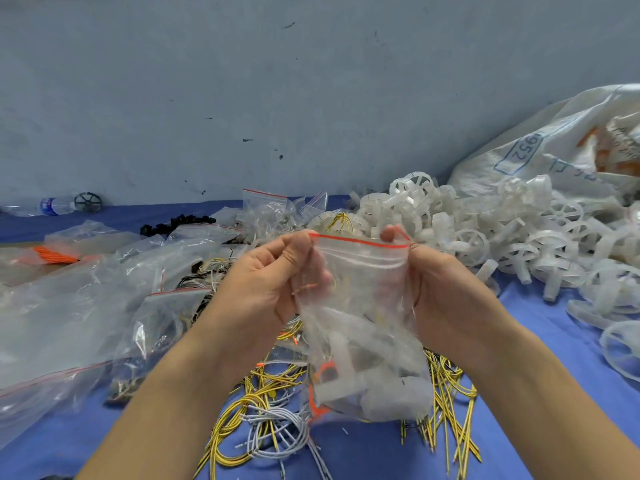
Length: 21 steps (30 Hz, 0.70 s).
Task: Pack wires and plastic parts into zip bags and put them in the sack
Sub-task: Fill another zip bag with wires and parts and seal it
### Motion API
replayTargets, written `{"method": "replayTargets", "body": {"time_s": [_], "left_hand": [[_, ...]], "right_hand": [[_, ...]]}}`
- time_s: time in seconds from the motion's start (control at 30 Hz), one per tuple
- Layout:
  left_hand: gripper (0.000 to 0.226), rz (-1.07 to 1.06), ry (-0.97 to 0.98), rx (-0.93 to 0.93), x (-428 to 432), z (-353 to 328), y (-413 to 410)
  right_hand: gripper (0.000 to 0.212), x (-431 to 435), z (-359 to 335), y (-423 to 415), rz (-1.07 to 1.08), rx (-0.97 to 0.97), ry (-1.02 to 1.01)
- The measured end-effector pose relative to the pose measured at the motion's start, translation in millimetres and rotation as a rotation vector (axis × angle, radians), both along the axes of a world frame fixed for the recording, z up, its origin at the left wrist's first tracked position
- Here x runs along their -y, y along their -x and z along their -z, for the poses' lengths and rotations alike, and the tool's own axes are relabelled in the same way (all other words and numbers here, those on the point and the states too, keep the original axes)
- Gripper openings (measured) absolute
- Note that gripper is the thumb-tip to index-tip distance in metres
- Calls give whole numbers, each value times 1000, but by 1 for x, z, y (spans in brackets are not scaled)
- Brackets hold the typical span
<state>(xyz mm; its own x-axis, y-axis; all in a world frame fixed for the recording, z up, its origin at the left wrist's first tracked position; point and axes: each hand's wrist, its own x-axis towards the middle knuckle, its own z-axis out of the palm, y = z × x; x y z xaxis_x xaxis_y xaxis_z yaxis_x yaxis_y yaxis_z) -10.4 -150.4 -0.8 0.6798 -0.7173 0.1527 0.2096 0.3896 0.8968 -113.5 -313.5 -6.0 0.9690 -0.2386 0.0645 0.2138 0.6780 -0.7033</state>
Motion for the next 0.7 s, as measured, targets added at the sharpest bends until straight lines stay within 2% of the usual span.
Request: {"method": "replayTargets", "body": {"time_s": [0.07,0.1,0.17,0.23,0.27,0.4,0.47,0.57,0.63,0.7], "left_hand": [[18,73,-6,-16,7,2,7],[20,71,-29,-2,11,3,9],[24,23,-74,7,17,5,15],[30,-53,-105,31,18,6,17],[33,-89,-114,67,18,7,18],[23,-202,-116,245,15,7,23],[16,-214,-98,265,14,5,24],[18,-209,-75,230,11,2,23],[22,-215,-73,239,9,2,23],[22,-213,-78,272,9,2,24]], "right_hand": [[50,-11,0,-1,-55,-47,153],[53,-17,-1,-3,-37,-61,188],[39,-25,0,-6,44,-49,179],[20,-29,-2,-5,155,-62,272],[18,-30,-4,-4,196,-83,384],[56,-31,-8,0,409,-178,1047],[52,-32,-8,2,499,-165,1307],[28,-35,-11,7,635,-106,1480],[21,-38,-14,11,698,-153,1606],[22,-42,-18,16,758,-261,1754]]}}
